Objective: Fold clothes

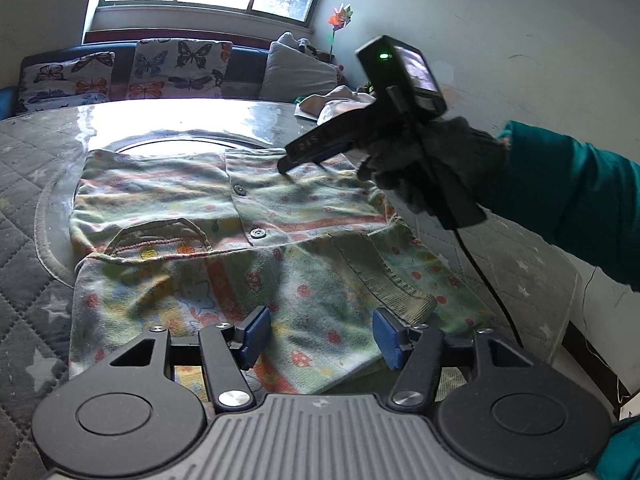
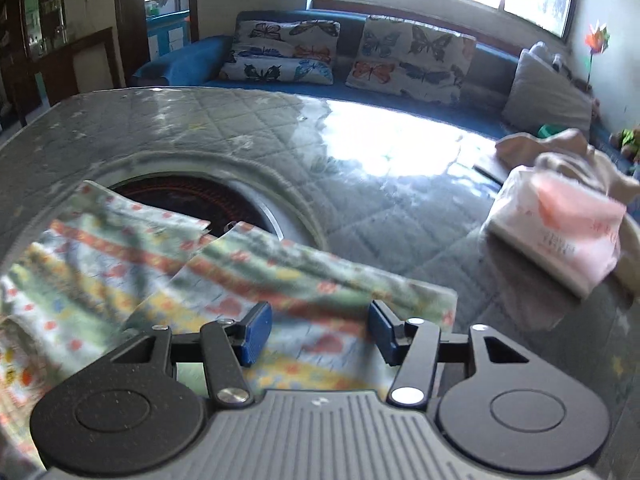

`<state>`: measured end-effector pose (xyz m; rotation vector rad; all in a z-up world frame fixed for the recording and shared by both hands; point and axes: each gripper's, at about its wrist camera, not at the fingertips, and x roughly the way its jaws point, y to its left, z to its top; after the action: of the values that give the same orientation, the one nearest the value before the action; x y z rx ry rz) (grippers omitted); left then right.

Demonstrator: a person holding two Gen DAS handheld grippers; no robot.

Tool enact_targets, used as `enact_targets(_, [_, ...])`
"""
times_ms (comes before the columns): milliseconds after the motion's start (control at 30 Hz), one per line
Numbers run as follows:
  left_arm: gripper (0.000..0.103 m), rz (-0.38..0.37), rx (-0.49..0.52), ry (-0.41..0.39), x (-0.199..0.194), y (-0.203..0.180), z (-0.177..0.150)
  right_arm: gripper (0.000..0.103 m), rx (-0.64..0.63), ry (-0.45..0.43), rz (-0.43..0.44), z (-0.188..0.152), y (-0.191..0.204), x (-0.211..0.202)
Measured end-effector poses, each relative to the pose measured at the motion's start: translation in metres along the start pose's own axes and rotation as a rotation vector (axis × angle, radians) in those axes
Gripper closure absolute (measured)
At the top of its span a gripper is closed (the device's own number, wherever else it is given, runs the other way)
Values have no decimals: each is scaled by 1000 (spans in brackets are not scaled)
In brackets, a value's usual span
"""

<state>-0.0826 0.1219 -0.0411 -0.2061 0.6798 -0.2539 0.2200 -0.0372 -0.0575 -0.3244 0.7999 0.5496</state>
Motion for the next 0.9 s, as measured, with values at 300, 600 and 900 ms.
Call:
enact_targets(300, [40,-19,-6,5,2,4,-1,47,41,-6,-31,21,-10,12])
enact_targets(600, [37,-29,-5,1,3,5,-1,47,-94,9,184,21,50,-7])
enact_targets(900, [37,-36,-17,-10,2,6,-3,47,-146,3,137,34,79,22])
